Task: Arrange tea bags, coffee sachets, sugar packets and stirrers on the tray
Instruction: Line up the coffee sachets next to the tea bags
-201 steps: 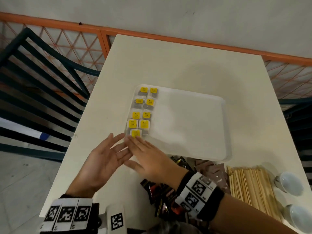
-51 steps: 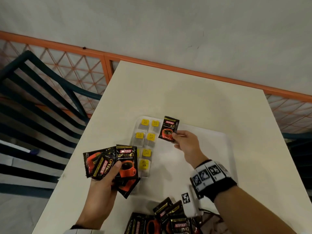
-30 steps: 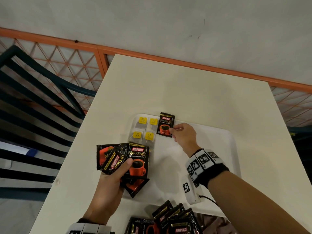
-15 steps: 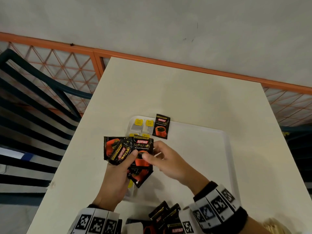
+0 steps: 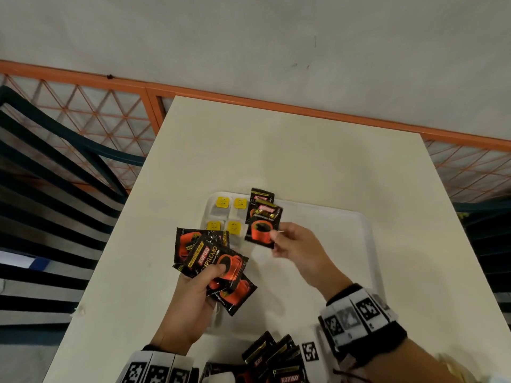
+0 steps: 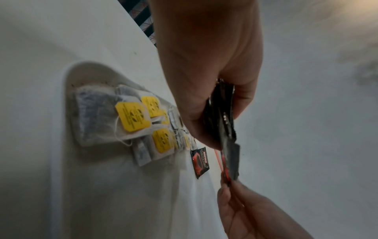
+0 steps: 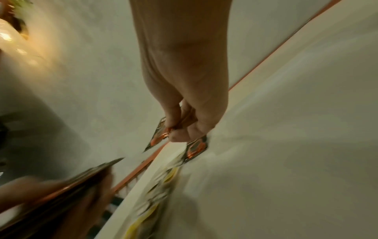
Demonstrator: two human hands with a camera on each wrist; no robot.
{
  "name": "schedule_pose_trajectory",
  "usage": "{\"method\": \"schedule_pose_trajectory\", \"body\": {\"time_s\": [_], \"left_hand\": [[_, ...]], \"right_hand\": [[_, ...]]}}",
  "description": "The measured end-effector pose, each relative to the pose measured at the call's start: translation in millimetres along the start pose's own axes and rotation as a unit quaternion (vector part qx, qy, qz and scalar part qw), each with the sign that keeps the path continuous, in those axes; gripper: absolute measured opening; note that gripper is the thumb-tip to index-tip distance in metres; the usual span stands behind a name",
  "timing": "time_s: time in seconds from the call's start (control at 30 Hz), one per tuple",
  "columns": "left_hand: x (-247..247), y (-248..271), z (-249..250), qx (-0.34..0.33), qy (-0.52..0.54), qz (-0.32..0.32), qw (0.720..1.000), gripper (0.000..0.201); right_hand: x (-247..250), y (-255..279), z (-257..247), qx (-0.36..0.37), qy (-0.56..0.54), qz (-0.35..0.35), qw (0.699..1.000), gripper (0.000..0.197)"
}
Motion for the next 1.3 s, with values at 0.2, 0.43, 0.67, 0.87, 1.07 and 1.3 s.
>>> {"method": "schedule_pose_trajectory", "body": {"time_s": [0.2, 0.43, 0.67, 0.87, 1.07, 1.3], "left_hand": [[6.7, 3.8, 0.3, 0.000, -0.020, 0.014, 1.000, 0.033], [8.2, 6.1, -2.5, 0.012, -0.020, 0.023, 0.999, 0.034], [7.7, 4.0, -4.2, 0.020, -0.006, 0.027, 0.999, 0.032], [1.7, 0.6, -3.4, 0.007, -0.011, 0.022, 1.000, 0.031], [-2.7, 1.0, -0.9, -0.008, -0.004, 0.011, 1.000, 0.056], [4.1, 3.2, -2.5, -0.013, 0.004, 0.006, 1.000, 0.034]], "right_hand": [[39.6, -44.5, 1.1, -0.015, 0.121, 0.129, 0.984, 0.016], [45.8, -60.5, 7.0, -0.008, 0.217, 0.160, 0.963, 0.014], [42.3, -63.7, 11.5, 0.007, 0.240, 0.177, 0.954, 0.022], [21.9, -36.7, -1.6, 0.070, 0.293, 0.139, 0.943, 0.023], [-18.6, 12.1, -14.6, 0.092, 0.230, -0.149, 0.957, 0.024], [-28.9, 14.9, -2.4, 0.097, 0.209, -0.146, 0.962, 0.015]]}}
Point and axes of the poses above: each hand's wrist, its own y-axis away from the middle knuckle, its own x-axis out of the back of the hand, z = x × y, the point moved 1 cm from there along -y, towards the middle knuckle, and after that the axes turned 4 degrees about x, right-handed, at the moved point
